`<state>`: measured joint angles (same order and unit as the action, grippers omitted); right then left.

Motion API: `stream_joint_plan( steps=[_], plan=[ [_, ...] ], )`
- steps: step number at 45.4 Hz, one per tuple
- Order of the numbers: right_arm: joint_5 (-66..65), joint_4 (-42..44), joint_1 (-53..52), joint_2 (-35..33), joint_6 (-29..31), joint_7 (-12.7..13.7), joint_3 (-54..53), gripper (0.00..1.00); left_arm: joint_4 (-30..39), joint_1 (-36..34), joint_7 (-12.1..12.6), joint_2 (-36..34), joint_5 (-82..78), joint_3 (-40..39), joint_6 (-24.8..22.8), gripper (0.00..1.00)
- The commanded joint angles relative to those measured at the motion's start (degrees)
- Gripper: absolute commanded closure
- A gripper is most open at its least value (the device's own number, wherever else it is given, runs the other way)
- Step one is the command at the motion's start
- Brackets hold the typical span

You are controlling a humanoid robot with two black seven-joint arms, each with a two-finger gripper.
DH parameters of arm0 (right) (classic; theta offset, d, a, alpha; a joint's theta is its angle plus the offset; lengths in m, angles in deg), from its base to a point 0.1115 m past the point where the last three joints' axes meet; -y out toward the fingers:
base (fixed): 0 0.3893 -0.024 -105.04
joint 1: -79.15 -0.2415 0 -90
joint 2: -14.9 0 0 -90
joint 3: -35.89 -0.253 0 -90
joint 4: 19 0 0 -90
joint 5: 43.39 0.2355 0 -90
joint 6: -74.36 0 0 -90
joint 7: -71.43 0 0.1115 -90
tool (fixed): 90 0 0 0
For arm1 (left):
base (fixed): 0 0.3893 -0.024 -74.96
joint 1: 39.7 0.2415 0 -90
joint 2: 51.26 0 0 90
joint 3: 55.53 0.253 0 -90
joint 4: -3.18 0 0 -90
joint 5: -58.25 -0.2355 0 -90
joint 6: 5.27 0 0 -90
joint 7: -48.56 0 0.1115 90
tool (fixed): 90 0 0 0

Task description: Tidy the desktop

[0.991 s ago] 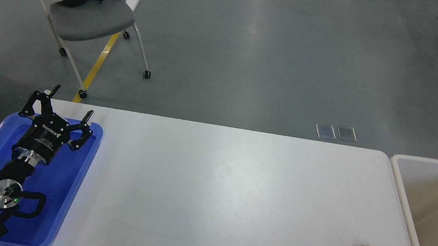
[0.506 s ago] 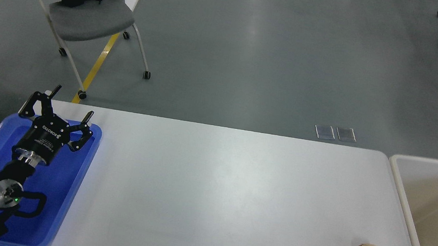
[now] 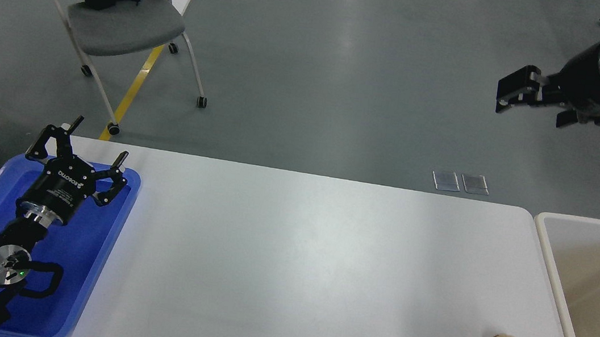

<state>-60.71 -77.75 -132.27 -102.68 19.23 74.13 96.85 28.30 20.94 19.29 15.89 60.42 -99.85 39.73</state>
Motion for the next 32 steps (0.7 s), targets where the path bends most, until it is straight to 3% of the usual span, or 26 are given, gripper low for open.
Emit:
stream_joint_plan(
  steps=[1,15,29,32],
  plan=[
    [-0.17,-11.99,-7.42,4.02,6.70,0.02,5.92,0.00,0.03,0.00,0.00,0.00,0.02,0.02,0.00,0.01],
    [0.88,-23.07,-6.72,6.14,5.73,0.11,7.60,0.00,-0.06,0.00,0.00,0.00,0.02,0.02,0.00,0.01],
    [7.29,-23.51,-3.73,6.05,4.86,0.38,7.59,0.00,-0.06,0.00,0.00,0.00,0.02,0.02,0.00,0.01],
    [10.28,-23.51,-3.29,5.96,4.15,1.95,7.95,0.00,-0.06,0.00,0.00,0.00,0.02,0.02,0.00,0.01]
  ],
)
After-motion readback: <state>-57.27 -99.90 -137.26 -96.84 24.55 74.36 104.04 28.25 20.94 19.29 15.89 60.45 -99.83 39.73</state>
